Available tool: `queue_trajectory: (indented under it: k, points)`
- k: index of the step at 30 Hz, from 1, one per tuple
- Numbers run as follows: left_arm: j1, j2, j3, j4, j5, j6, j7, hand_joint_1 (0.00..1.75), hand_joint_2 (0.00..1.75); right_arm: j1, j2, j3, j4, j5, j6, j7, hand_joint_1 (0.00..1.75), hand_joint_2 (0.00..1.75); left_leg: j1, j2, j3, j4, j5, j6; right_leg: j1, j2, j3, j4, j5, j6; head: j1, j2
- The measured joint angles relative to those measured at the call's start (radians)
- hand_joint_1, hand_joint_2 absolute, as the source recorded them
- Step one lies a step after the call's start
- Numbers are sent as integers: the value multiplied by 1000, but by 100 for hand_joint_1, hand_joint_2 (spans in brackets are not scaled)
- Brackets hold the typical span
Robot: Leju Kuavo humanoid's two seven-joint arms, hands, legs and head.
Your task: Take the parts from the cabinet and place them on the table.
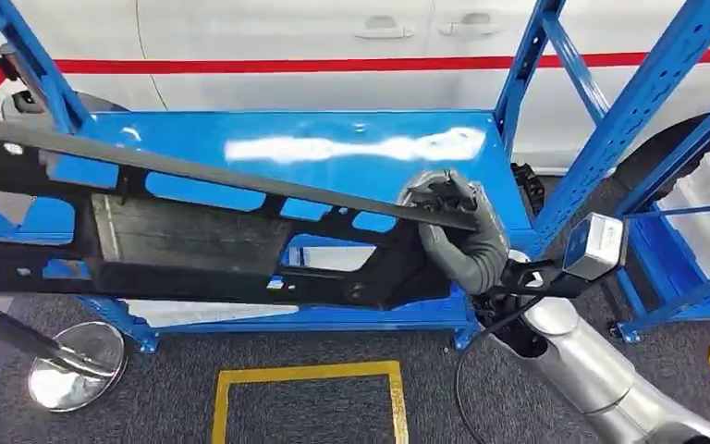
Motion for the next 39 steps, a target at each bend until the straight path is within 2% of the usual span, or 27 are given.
queue_trajectory:
  k: [1, 3, 5, 7, 10, 11, 13, 15, 16, 18, 20, 21, 22, 23, 25, 26, 27, 28, 30, 31, 32, 33, 35, 36, 37, 38, 39]
  points:
    - [0, 1, 0, 0, 0, 0, 0, 0, 175, 0, 2, 0, 1, 0, 0, -2, 171, 175, 0, 1, -19, 4, 12, -1, 0, 0, -6, 62, -9, 3, 0, 0]
    - [0, 1, 0, 0, -1, 0, 0, 0, 175, 0, 1, 0, 2, -2, 0, -5, 171, 175, 0, 2, -55, 16, 30, -4, -1, 0, 31, 64, 54, 5, 0, 0]
    - [-1, 1, 0, 0, -2, -3, 0, 0, 175, -1, 1, 0, 1, -3, -4, -5, 171, 175, 1, 2, -89, 32, 45, -11, -3, -2, 133, -60, 109, 3, 0, 0]
    - [-1, 1, 0, 0, -6, -3, 0, 0, 175, -4, 1, -5, -5, -5, -14, -3, 171, 175, -4, 3, -112, 52, 54, -21, 5, -9, 245, -229, 48, -4, 0, 0]
    - [0, 1, -1, 0, -9, -5, -2, 0, 175, 0, 1, -12, -10, -10, -24, -6, 171, 175, 0, 5, -116, 40, 89, -39, 12, -5, 226, -230, 59, -23, 0, 0]
    - [2, 6, -1, 0, -11, -6, -3, 0, 175, 9, 1, -16, -10, -10, -27, -13, 171, 175, -3, 2, -122, 39, 88, -44, -1, -7, 218, -240, 74, -33, 0, 0]
    - [4, 8, -3, 0, -18, -7, -8, 0, 175, 29, 1, -26, -13, -10, -26, -33, 171, 175, 4, 0, -149, 104, -17, -60, 0, -12, 195, -239, 99, -48, 0, 0]
    - [5, 8, -3, 0, -19, -8, -10, 0, 175, 47, -3, -34, -15, -12, -16, -49, 171, 175, 10, 0, -183, 262, -133, -72, 2, -12, 164, -238, 124, -51, 0, 0]
    - [4, 8, -3, 0, -19, -8, -11, 0, 175, 53, -3, -36, -15, -13, -14, -53, 171, 175, 11, 0, -190, 325, -149, -76, 2, -11, 148, -236, 136, -50, 0, 0]
    - [3, 9, -4, 0, -19, -8, -11, 0, 175, 66, -3, -42, -15, -13, -13, -55, 171, 175, 11, 0, -160, 352, -95, -77, 2, -8, 114, -232, 158, -46, 0, 0]
    - [3, 12, -4, 0, -19, -8, -11, 0, 175, 72, -3, -47, -15, -13, -12, -55, 171, 175, 11, -2, -60, 235, -32, -70, 2, -3, 82, -225, 179, -40, 0, 0]
    - [1, 13, -5, 0, -19, -8, -11, 0, 175, 73, -3, -49, -16, -13, -12, -55, 171, 175, 11, -11, 19, 132, -47, -62, 2, -2, 74, -223, 189, -35, 0, 0]
    - [-1, 14, -6, 0, -19, -8, -12, 0, 175, 74, -3, -53, -21, -13, -12, -55, 171, 175, 5, -16, 83, 36, -87, -54, 7, 0, 67, -222, 196, -29, 0, 0]
    - [-1, 15, -9, 0, -19, -8, -12, 0, 175, 74, -3, -56, -21, -13, -12, -56, 171, 175, 4, -16, 93, 12, -95, -48, 6, -1, 67, -226, 208, -23, 0, 0]
    - [0, 15, -13, 0, -19, -8, -12, 0, 175, 74, -3, -56, -21, -13, -12, -58, 171, 175, -1, -16, 75, 13, -79, -39, 2, 0, 64, -236, 232, -12, 0, 0]
    - [3, 15, -13, 0, -19, -8, -12, 0, 175, 77, -3, -56, -21, -14, -12, -58, 171, 175, 4, -12, 64, 6, -63, -28, 6, 3, 60, -240, 242, -3, 0, 0]
    - [1, 15, -14, 0, -20, -8, -12, 0, 175, 79, 0, -57, -21, -14, -12, -59, 171, 175, 9, -2, 60, 2, -48, -18, 0, 5, 49, -227, 212, -2, 0, 0]
    - [1, 15, -15, 0, -20, -8, -12, 0, 175, 79, 1, -57, -21, -14, -12, -59, 171, 175, 8, -2, 44, 2, -36, -10, 3, 5, 34, -188, 150, -1, 0, 0]
    - [1, 16, -16, 0, -20, -8, -12, 0, 175, 80, 3, -58, -21, -9, -3, -62, 171, 175, 4, -1, 11, 6, -12, -4, 2, 5, 2, -43, 25, -1, 0, 0]
    - [1, 16, -18, 0, -21, -8, -12, 0, 175, 80, 3, -58, -21, -5, 7, -66, 171, 175, 2, -1, -7, 8, 0, -3, 2, 4, -10, 31, -6, 0, 0, 0]
    - [1, 16, -18, 0, -21, -6, -13, 0, 175, 80, 3, -58, -21, -2, 14, -66, 171, 175, 0, 0, -26, 13, 11, -4, 2, 4, -10, 78, 1, 0, 0, 0]
    - [1, 16, -18, 0, -21, -6, -14, 0, 175, 80, 3, -58, -21, 2, 21, -65, 171, 175, -1, 0, -45, 18, 21, -5, 3, 4, 8, 83, 37, -2, 0, 0]
    - [1, 16, -19, 0, -21, -3, -15, 0, 175, 80, 3, -58, -21, 15, 28, -64, 171, 175, -2, 0, -79, 28, 38, -8, 4, 4, 90, -5, 109, -10, 0, 0]
    - [1, 16, -19, 0, -21, -1, -15, 0, 175, 78, 3, -58, -24, 23, 30, -64, 171, 175, -2, 0, -91, 36, 46, -11, 6, 3, 156, -91, 114, -17, 0, 0]
    - [2, 16, -19, 0, -21, 0, -16, 0, 175, 74, 3, -58, -31, 31, 31, -63, 171, 175, -6, -1, -102, 40, 52, -15, 15, 0, 219, -184, 71, -24, 0, 0]
    - [2, 16, -19, 0, -21, 3, -18, 0, 175, 68, 3, -58, -40, 39, 31, -61, 171, 175, -5, 0, -106, 44, 61, -20, 16, 0, 253, -250, 46, -24, 0, 0]
    - [3, 16, -19, 0, -21, 6, -19, 0, 175, 61, 3, -59, -45, 42, 31, -57, 171, 175, -2, 1, -108, 37, 75, -26, 19, 2, 242, -244, 55, -24, 0, 0]
